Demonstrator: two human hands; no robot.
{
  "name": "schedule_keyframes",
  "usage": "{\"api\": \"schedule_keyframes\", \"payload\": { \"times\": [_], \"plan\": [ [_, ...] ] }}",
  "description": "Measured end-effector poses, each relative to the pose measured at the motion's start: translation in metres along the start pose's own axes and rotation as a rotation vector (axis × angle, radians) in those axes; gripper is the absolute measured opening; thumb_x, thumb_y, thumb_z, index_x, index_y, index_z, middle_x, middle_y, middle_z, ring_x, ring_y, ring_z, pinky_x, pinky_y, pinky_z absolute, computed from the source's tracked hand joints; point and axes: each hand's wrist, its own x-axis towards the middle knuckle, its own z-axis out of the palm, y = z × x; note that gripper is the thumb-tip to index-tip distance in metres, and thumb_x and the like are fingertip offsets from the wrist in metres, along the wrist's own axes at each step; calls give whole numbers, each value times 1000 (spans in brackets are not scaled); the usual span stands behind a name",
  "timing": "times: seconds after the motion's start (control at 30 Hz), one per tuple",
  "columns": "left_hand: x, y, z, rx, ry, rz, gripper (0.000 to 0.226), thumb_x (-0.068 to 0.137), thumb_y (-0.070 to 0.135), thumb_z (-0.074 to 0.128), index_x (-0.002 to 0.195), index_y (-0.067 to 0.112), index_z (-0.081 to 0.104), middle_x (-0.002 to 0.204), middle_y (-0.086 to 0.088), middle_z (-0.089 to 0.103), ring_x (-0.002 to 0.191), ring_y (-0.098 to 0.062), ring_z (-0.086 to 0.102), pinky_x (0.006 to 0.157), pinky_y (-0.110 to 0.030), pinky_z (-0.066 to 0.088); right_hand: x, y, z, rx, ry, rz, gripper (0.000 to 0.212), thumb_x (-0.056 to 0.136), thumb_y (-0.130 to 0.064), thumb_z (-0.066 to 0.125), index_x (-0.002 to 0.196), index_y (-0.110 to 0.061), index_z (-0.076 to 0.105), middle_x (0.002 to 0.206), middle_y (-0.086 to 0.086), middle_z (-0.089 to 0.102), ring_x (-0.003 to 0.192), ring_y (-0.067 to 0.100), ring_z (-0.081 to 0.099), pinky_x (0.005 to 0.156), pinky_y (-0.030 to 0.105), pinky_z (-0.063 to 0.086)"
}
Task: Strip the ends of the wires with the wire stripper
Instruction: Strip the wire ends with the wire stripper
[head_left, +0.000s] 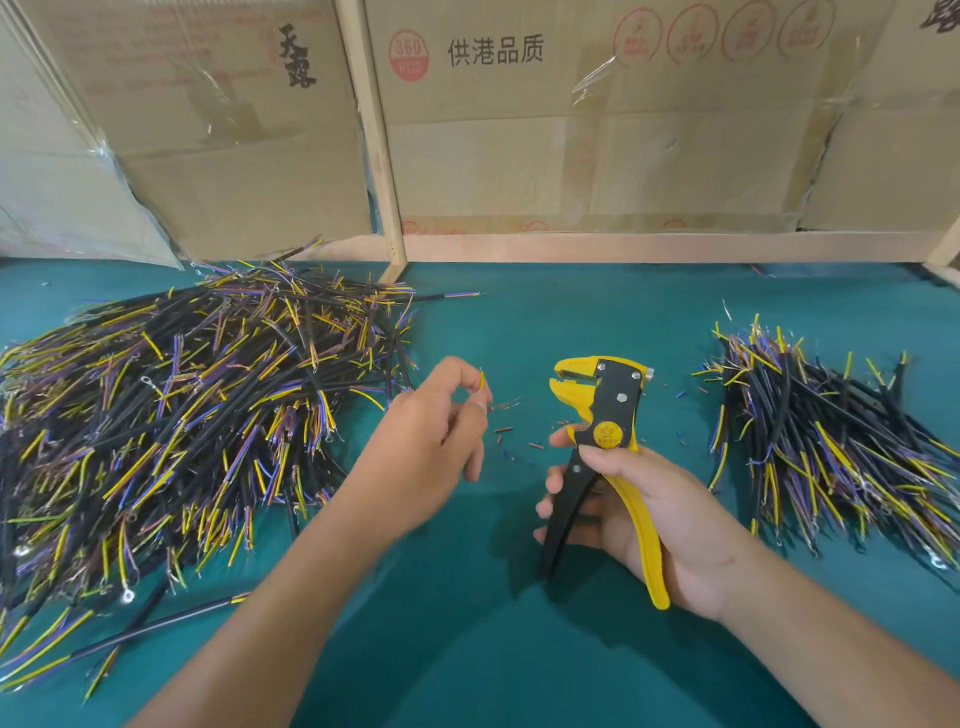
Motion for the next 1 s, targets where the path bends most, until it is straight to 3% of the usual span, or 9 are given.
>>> {"api": "schedule_keyframes", "payload": {
  "times": [0.13,0.3,0.4,0.5,0.63,0.73,0.9,1.0],
  "plan": [
    [-1,3,-2,129,13,91,13,102,22,45,93,29,39,57,0,61,42,-11,39,47,-17,28,-2,-1,-1,-37,-59,31,30,86,-11,63,116,-7,62,102,30,69,90,44,69,74,52,59],
    [-1,6,-4,65,-3,113,12,99,21,51,92,22,42,59,-4,58,49,-19,35,52,-30,31,-4,2,-1,-91,-135,76,32,86,-17,59,114,-4,68,82,22,60,75,37,62,76,51,55],
    [-3,9,-5,40,-23,150,8,97,24,52,92,18,49,55,-2,51,52,-22,33,50,-27,30,-5,4,3,-77,-117,59,30,85,-21,60,107,-3,71,79,18,56,72,34,60,75,49,56],
    [-4,11,-2,47,7,176,14,93,26,50,86,17,57,57,-3,50,49,-13,31,49,-20,30,-5,4,6,-34,-77,35,31,83,-23,63,104,-2,70,80,18,57,72,34,61,75,49,56],
    [-5,13,2,42,2,180,11,94,19,56,86,15,50,54,2,47,48,-13,33,48,-23,32,-5,6,8,12,-46,0,30,83,-23,68,106,-3,70,81,16,59,73,32,63,77,51,56],
    [-6,16,5,67,2,222,13,94,17,58,84,14,50,54,8,40,48,-10,28,48,-13,24,-5,10,10,6,-9,-35,24,84,-24,72,100,-6,73,80,14,60,73,31,65,76,49,58],
    [-9,21,11,94,-29,280,17,93,20,57,80,12,52,59,0,39,52,-11,28,50,-14,24,-5,12,12,6,50,-34,28,81,-24,79,98,-5,66,79,13,63,73,30,67,72,47,59],
    [-11,23,14,97,-43,294,17,94,21,56,80,15,50,57,9,39,52,-10,29,50,-12,24,-6,13,12,28,67,-53,22,82,-21,72,96,-5,65,78,14,62,72,31,66,75,49,59]
  ]
}}
